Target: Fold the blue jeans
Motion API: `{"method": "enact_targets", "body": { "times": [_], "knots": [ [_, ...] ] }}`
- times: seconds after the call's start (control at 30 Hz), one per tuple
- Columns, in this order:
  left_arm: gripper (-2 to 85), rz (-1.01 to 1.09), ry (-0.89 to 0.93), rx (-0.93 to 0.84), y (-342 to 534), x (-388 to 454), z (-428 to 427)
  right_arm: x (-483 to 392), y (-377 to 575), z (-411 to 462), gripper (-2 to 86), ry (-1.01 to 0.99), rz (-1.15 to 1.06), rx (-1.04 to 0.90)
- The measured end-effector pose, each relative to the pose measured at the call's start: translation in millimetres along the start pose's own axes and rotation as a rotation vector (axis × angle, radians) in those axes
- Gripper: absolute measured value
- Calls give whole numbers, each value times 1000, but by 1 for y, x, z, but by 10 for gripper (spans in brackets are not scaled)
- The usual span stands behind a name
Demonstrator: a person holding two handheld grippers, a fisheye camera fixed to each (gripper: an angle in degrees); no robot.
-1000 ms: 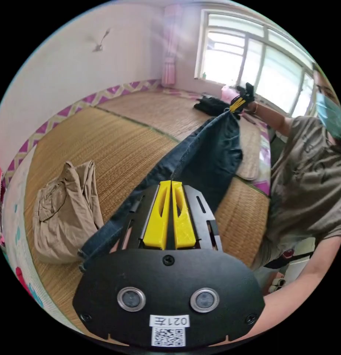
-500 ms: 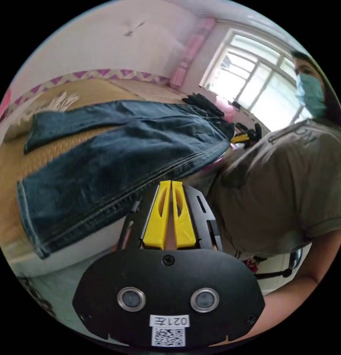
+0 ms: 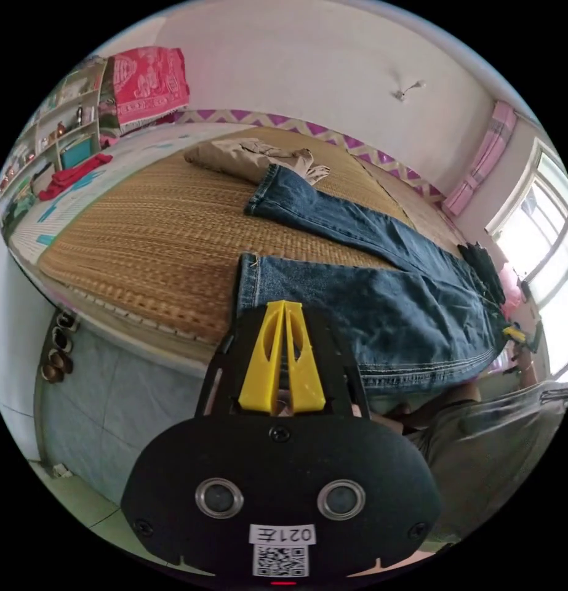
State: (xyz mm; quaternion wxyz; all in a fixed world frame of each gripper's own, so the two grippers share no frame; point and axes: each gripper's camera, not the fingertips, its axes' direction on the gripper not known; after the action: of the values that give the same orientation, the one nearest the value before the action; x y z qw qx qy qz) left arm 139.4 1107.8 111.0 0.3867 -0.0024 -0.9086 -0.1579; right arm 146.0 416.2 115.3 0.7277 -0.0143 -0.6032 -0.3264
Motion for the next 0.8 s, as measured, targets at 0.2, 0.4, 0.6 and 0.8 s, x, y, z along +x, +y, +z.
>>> {"method": "enact_targets", "body": {
  "times": [0.2, 0.4, 0.6, 0.8],
  "knots": [
    [-9, 10, 15, -93, -50, -27, 9, -16, 25, 8, -7, 81, 60, 25],
    [-10, -4, 33, -60, -42, -44, -3, -31, 34, 0, -6, 157, 39, 12],
    [-9, -79, 261, 167, 38, -57, -56, -29, 39, -23, -7, 145, 61, -7],
    [-9, -238, 402, 299, 145, -58, -100, 21, 90, -104, 25, -60, 490, 325]
  ]
}}
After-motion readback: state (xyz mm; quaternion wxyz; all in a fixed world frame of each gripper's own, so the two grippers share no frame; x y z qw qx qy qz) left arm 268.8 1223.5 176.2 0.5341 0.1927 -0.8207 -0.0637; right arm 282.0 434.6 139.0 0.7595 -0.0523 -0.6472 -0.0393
